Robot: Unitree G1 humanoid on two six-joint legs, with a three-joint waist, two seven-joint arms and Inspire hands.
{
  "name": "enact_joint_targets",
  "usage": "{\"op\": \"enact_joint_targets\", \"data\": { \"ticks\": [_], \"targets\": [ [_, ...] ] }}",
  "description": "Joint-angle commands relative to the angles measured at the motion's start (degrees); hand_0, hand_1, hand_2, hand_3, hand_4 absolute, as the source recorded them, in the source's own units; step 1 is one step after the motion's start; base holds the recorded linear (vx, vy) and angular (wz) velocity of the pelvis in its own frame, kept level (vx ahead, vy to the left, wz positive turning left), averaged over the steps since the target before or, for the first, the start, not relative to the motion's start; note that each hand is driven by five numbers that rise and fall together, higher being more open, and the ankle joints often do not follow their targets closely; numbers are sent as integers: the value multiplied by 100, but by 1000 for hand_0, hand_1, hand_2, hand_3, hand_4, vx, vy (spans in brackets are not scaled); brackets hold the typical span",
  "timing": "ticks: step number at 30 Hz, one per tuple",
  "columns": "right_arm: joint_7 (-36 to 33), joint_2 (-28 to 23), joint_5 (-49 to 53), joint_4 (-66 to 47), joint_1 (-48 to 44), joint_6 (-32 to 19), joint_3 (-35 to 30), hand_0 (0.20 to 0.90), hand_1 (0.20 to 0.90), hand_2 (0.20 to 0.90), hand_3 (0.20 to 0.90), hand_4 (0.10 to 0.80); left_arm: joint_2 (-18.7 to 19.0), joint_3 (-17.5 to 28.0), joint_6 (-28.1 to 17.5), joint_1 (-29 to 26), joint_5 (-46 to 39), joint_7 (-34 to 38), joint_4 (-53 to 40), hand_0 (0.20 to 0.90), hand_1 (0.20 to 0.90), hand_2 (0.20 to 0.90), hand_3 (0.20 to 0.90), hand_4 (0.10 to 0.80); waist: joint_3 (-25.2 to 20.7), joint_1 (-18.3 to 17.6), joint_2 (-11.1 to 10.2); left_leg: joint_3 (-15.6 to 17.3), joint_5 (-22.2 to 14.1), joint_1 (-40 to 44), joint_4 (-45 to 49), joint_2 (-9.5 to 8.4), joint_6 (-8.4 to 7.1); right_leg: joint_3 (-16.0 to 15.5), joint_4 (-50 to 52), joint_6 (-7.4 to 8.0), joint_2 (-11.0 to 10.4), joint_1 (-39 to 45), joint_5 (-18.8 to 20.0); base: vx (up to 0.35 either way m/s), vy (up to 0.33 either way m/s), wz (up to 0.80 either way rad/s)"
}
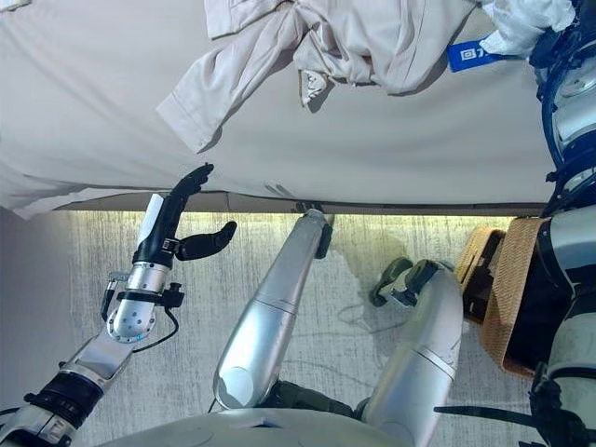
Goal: Pick up the clothes from the bed and place them into the basket
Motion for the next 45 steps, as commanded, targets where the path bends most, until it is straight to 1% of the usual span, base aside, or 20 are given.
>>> {"op": "enact_joint_targets", "data": {
  "ticks": [1, 9, 12, 14, 15, 19, 22, 23, 24, 27, 28, 30, 31, 32, 33, 34, 35, 39, 41, 45],
  "targets": [
    [-85, -663, 192, -286, -345, -279, 101, 300, 300, 300, 200, 100, 237, 574, -620, 209, -282, 42, -359, 900, 900, 900, 900, 800, -225, -62, 11, 332, -864, 1104, 48, -19, 345, -328, -382, -46, 407, 929, 144, 78, -15, -5],
    [217, -699, 66, -77, -157, -457, -56, 300, 300, 300, 200, 100, 218, 490, -584, 150, -289, -147, -221, 900, 900, 900, 900, 800, -225, -119, -128, 354, -747, 1978, -570, 99, 296, -362, -1000, -7, 376, 1759, 312, 72, 5, -5],
    [284, -764, 37, -52, -60, -562, -105, 300, 300, 300, 200, 100, 192, 448, -517, 91, -254, -193, -208, 900, 900, 900, 900, 800, -226, -162, -201, 382, -606, 2458, -962, 185, 270, -369, -1352, 8, 341, 2198, 408, 47, 26, -11],
    [302, -795, 81, -88, -36, -602, -119, 300, 300, 300, 200, 100, 192, 449, -491, 82, -245, -207, -189, 900, 900, 900, 900, 800, -228, -180, -233, 394, -571, 2640, -1128, 209, 265, -376, -1500, 13, 343, 2365, 450, 0, 32, -7],
    [275, -841, 191, -138, 20, -665, -156, 300, 300, 300, 200, 100, 178, 443, -469, 74, -219, -246, -138, 900, 900, 900, 900, 800, -296, -206, -279, 415, -320, 2781, -1441, 246, 273, -441, -1774, -41, 338, 2499, 661, -22, 33, -8],
    [183, -934, 285, -377, 289, -951, -339, 300, 300, 300, 200, 100, 216, 375, -269, -16, -117, -297, -4, 900, 900, 900, 900, 800, -569, -316, -465, 509, -150, 3431, -2123, 392, 235, -464, -2492, 36, 351, 3139, 912, 56, 25, -18],
    [120, -1016, 375, -536, 457, -1123, -460, 300, 300, 300, 200, 100, 224, 345, -163, -74, -169, -317, 98, 900, 900, 900, 900, 800, -745, -398, -552, 563, -43, 3796, -2519, 463, 189, -480, -2985, 77, 404, 3546, 1051, 86, 19, -15],
    [104, -1065, 350, -621, 580, -1221, -541, 300, 300, 300, 200, 100, 202, 328, -123, -100, -170, -352, 193, 900, 900, 900, 900, 800, -874, -455, -600, 586, 50, 4020, -2799, 488, 153, -467, -3330, 117, 453, 3790, 1161, 95, 19, -20],
    [89, -1084, 343, -661, 628, -1242, -559, 300, 300, 300, 200, 100, 193, 325, -88, -105, -156, -365, 217, 900, 900, 900, 900, 800, -923, -475, -618, 602, 81, 4105, -2901, 495, 142, -462, -3454, 129, 476, 3881, 1200, 113, 20, -21],
    [71, -1321, 399, -1069, 994, -1301, -753, 300, 300, 300, 200, 100, 132, 344, 109, -92, -150, -500, 447, 900, 900, 900, 900, 800, -1368, -686, -752, 783, 307, 4754, -3769, 566, 57, -435, -4504, 259, 653, 4531, 1489, 156, 18, -23],
    [53, -1343, 402, -1125, 1060, -1297, -804, 300, 300, 300, 200, 100, 133, 345, 129, -88, -155, -522, 462, 900, 900, 900, 900, 800, -1404, -704, -764, 809, 326, 4832, -3855, 572, 49, -433, -4598, 271, 674, 4602, 1520, 129, 12, -19],
    [-51, -1476, 471, -1408, 1305, -1292, -1024, 300, 300, 300, 200, 100, 93, 362, 136, -56, -142, -647, 635, 900, 900, 900, 900, 800, -1746, -902, -830, 977, 467, 5290, -4525, 639, -31, -359, -5291, 409, 805, 4957, 1726, 108, 17, -20],
    [-85, -1491, 488, -1437, 1341, -1293, -1059, 300, 300, 300, 200, 100, 93, 360, 131, -59, -131, -665, 643, 900, 900, 900, 900, 800, -1784, -917, -838, 994, 517, 5331, -4613, 643, -35, -358, -5380, 417, 821, 4989, 1782, 113, 24, -14],
    [-95, -1563, 533, -1571, 1500, -1323, -1213, 300, 300, 300, 200, 100, 58, 331, 123, -57, -125, -679, 761, 900, 900, 900, 900, 800, -1950, -1016, -862, 1067, 592, 5541, -4953, 649, -65, -304, -5736, 487, 866, 5153, 1915, 70, 21, -12],
    [-129, -1604, 554, -1630, 1573, -1347, -1278, 300, 300, 300, 200, 100, 37, 317, 107, -58, -117, -688, 818, 900, 900, 900, 900, 800, -2006, -1066, -868, 1096, 594, 5648, -5061, 652, -78, -265, -5831, 523, 885, 5228, 1942, 78, 25, -24],
    [-142, -1648, 544, -1680, 1633, -1369, -1350, 300, 300, 300, 200, 100, 26, 307, 91, -69, -124, -699, 884, 900, 900, 900, 900, 800, -2091, -1119, -880, 1117, 662, 5714, -5231, 651, -85, -233, -5986, 561, 903, 5258, 2041, 23, 30, -28],
    [-203, -1731, 518, -1788, 1723, -1393, -1439, 300, 300, 300, 200, 100, 9, 299, 46, -113, -161, -720, 1027, 900, 900, 900, 900, 800, -2224, -1220, -886, 1186, 760, 5865, -5515, 660, -110, -175, -6209, 639, 938, 5325, 2162, 15, 29, -28],
    [-286, -1909, 549, -2092, 1954, -1341, -1663, 300, 300, 300, 200, 100, -82, 254, 17, -163, -155, -739, 1327, 900, 900, 900, 900, 800, -2463, -1422, -904, 1281, 968, 6158, -6109, 665, -163, -15, -6683, 800, 1004, 5457, 2418, 15, 27, -27],
    [-305, -2014, 588, -2223, 2055, -1320, -1782, 300, 300, 300, 200, 100, -120, 213, 32, -201, -132, -722, 1449, 900, 900, 900, 900, 800, -2559, -1519, -914, 1310, 1079, 6285, -6420, 684, -190, 89, -6901, 873, 1037, 5496, 2552, 8, 12, -32],
    [-295, -2199, 695, -2470, 2356, -1309, -2140, 300, 300, 300, 200, 100, -198, 196, -97, -270, -51, -799, 1714, 900, 900, 900, 900, 800, -2708, -1705, -926, 1405, 1191, 6450, -6833, 696, -208, 264, -7205, 979, 1071, 5511, 2742, -9, 5, -27]
  ]
}}
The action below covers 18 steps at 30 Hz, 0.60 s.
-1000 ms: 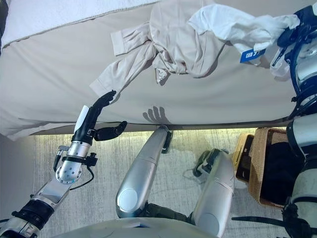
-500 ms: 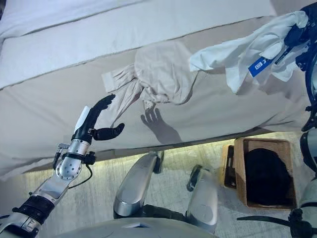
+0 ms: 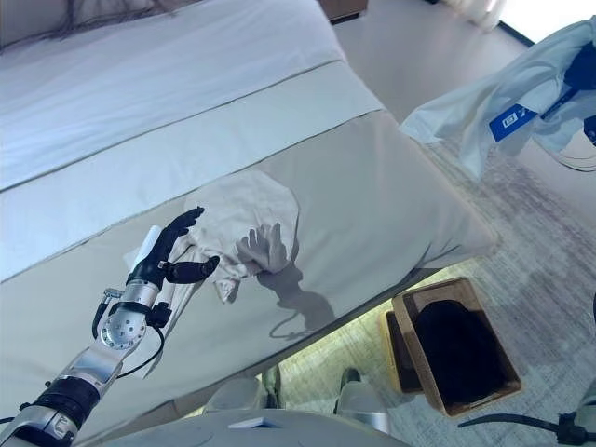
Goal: Pick up the clothes from the bed and place them into the basket
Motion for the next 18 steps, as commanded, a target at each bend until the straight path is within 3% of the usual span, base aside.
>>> {"op": "enact_joint_targets", "data": {
  "ticks": [1, 9, 18],
  "targets": [
    [-454, -834, 320, -554, 33, -322, -460, 300, 300, 300, 200, 100, 25, 4, -643, -109, 65, 78, 27, 900, 900, 900, 900, 800, -842, -28, -62, -16, 45, -80, -263, 320, -292, -9, 193, 243, 59, -490, 210, -7, 2, -27],
    [-352, -715, 16, -1325, 1571, -348, -1624, 300, 300, 300, 200, 100, -89, 106, -735, -309, 251, 105, 416, 900, 900, 900, 900, 800, -972, -477, -76, 296, -4, 73, -410, 367, -257, 456, -63, 310, 167, -617, 391, 1, 2, -29],
    [-183, -138, -138, -1994, 3300, -370, -2836, 300, 300, 300, 200, 100, -176, 180, -571, -549, 376, -47, 523, 900, 900, 900, 900, 800, -955, -924, -22, 583, -144, 106, -235, 440, -250, 867, -145, 304, 320, -763, 491, 1, -47, -29]
  ]
}}
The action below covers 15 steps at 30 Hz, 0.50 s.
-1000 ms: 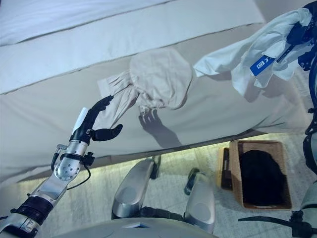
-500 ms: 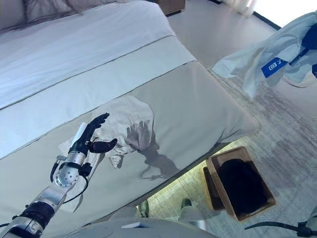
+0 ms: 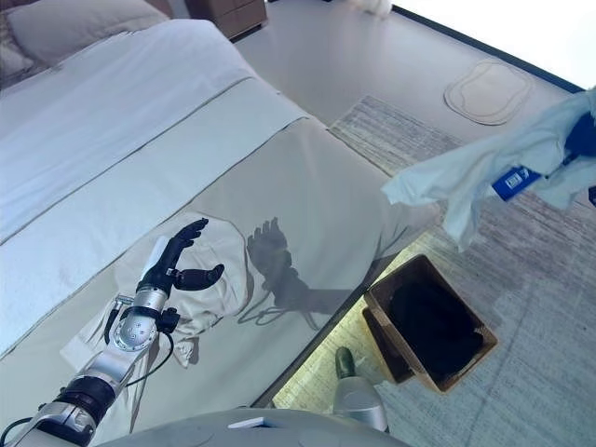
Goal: Pick up the clothes from the bed and place them into the basket
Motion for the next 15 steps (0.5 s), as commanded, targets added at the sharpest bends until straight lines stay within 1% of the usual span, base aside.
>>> {"op": "enact_joint_targets", "data": {
  "ticks": [1, 5, 10, 15],
  "targets": [
    [-210, -165, -98, -398, -226, -352, -663, 300, 300, 300, 200, 100, 236, 111, -444, -291, 159, 68, -162, 900, 900, 900, 900, 800, -661, -70, -180, -77, -321, -466, 256, 209, -105, 67, 585, 439, -62, -116, -569, 17, -44, -7],
    [-101, 25, -122, -417, 176, -447, -858, 300, 300, 300, 200, 100, 193, 107, -415, -341, 160, 18, -153, 900, 900, 900, 900, 800, -669, -181, -129, 5, -349, -422, 267, 231, -118, 129, 571, 427, -23, -123, -561, 21, -51, -11],
    [-61, 454, -151, -425, 598, -429, -1031, 300, 300, 300, 200, 100, 149, 112, -364, -402, 212, -80, -146, 900, 900, 900, 900, 800, -657, -325, -25, 113, -363, -411, 274, 266, -145, 171, 574, 419, 22, -182, -558, -12, -65, 2],
    [15, 748, -243, -254, 878, -523, -1100, 300, 300, 300, 200, 100, 121, 109, -374, -418, 221, -138, -169, 900, 900, 900, 900, 800, -649, -368, 73, 167, -377, -402, 298, 274, -150, 165, 581, 416, 37, -193, -561, -17, -45, -1]
  ]
}}
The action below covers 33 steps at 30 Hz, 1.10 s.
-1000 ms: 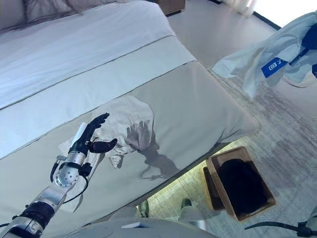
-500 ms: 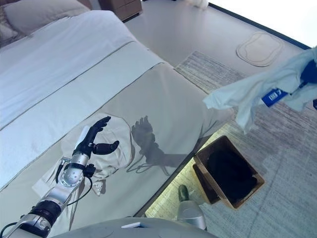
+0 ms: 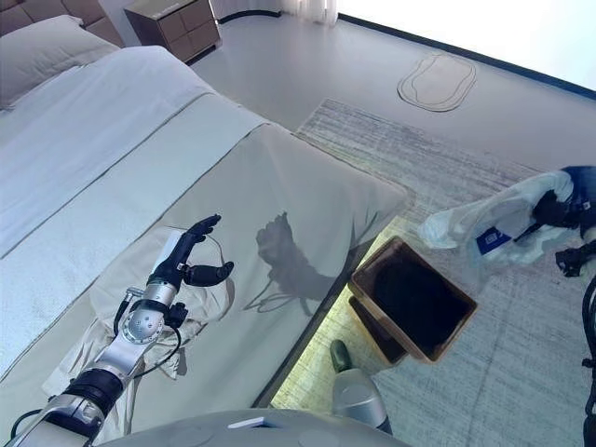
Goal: Pick up the clothes from the bed and place them into the basket
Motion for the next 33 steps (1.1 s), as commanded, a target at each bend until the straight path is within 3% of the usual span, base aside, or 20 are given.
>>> {"op": "enact_joint_targets", "data": {
  "ticks": [1, 17, 32, 33],
  "targets": [
    [-204, -299, -91, -58, -344, -559, -519, 300, 300, 300, 200, 100, 250, 160, -411, -265, 128, 110, -176, 900, 900, 900, 900, 800, -560, 100, -87, 31, -213, -271, 498, 205, -80, 26, 593, 286, -31, 63, -525, -19, -37, 0],
    [-62, 116, -84, 965, -397, -365, -14, 300, 300, 300, 200, 100, 273, -10, -256, -472, 72, -16, -344, 900, 900, 900, 900, 800, -482, 150, 74, 72, -177, -313, 515, 239, -132, -95, 588, 298, -40, 16, -498, -34, -41, 0],
    [247, 244, -783, 1565, -538, -442, 575, 300, 300, 300, 200, 100, 327, -87, -180, -534, 73, -121, -454, 900, 900, 900, 900, 800, -369, 311, 197, -42, -68, -327, 398, 180, -164, -289, 513, 322, -115, 60, -451, -22, -21, 6],
    [121, 273, -866, 1539, -501, -387, 581, 900, 900, 900, 900, 800, 331, -84, -178, -515, 89, -108, -478, 900, 900, 900, 900, 800, -364, 318, 192, -54, -61, -331, 383, 170, -160, -290, 498, 326, -113, 62, -443, 0, 0, 0]
  ]
}}
